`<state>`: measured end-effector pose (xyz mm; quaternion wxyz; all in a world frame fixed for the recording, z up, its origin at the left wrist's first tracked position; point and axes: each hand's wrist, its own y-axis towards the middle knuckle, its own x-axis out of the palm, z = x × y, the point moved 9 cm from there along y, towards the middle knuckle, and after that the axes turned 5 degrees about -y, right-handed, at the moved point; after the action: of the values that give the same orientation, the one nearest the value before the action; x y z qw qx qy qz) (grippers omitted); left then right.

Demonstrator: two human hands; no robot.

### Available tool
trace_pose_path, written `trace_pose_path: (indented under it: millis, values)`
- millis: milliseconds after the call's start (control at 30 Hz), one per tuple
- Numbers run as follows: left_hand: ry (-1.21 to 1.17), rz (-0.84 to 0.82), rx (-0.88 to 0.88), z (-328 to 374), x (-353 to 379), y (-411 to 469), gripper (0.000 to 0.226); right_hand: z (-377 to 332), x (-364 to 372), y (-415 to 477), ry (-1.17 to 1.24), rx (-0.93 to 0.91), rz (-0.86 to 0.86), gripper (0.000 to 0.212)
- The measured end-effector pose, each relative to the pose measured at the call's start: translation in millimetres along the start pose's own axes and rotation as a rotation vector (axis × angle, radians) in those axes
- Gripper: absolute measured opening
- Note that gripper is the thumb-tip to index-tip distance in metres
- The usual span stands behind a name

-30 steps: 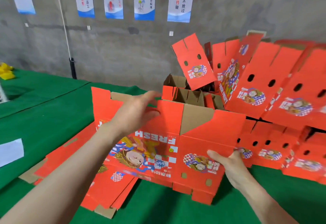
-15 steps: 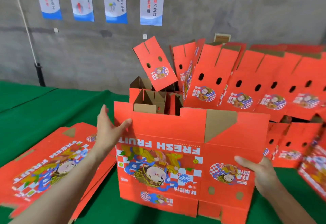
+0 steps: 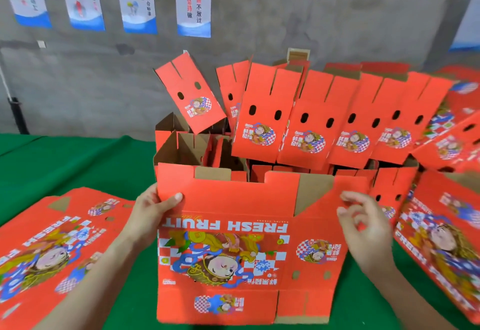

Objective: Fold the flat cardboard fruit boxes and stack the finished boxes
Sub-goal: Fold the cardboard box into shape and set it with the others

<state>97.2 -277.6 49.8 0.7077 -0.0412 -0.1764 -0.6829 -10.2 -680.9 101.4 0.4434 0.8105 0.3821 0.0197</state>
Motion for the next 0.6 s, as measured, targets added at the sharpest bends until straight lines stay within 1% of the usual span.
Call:
trace_pose_path:
  millis: [67,133,200,267,367,433,500,533,600]
  values:
    - [0.022,-0.012,0.010,2.9,7.4,-3.6,0.027,-21.9,27.9,-5.2,-0.067,-0.098,-0.184,0.034]
    - [0.019,-0.029,0.013,3.0,14.3,-7.6,0.029,-24.5,53.4,-8.0,-0.140,-0.058,-0.334,0.039]
    - [0.019,-0.034,0.016,1.8,19.3,-12.0,0.026,-16.8,66.5,-6.2,-0.150,0.072,-0.408,0.044]
    - [0.014,-0.029,0.016,-0.8,20.6,-15.4,0.022,-9.9,71.7,-3.6,-0.186,0.158,-0.461,0.042]
    - [-0.005,-0.042,0.026,-3.5,22.5,-18.6,0.022,-5.7,71.8,-1.7,-0.298,0.138,-0.542,0.028]
    - [-0.011,-0.052,0.052,-3.3,23.8,-18.7,0.026,-1.2,74.4,-5.3,-0.312,0.142,-0.643,0.023]
    - [-0.005,-0.071,0.077,-1.6,28.0,-17.6,0.027,5.5,79.0,-15.5,-0.269,0.208,-0.761,0.024]
    - [0.012,-0.085,0.083,-0.9,31.0,-17.2,0.027,9.4,80.0,-20.4,-0.264,0.239,-0.794,0.027]
    - [0.050,-0.118,0.087,-1.0,37.6,-17.7,0.029,16.2,77.6,-25.6,-0.306,0.265,-0.794,0.033]
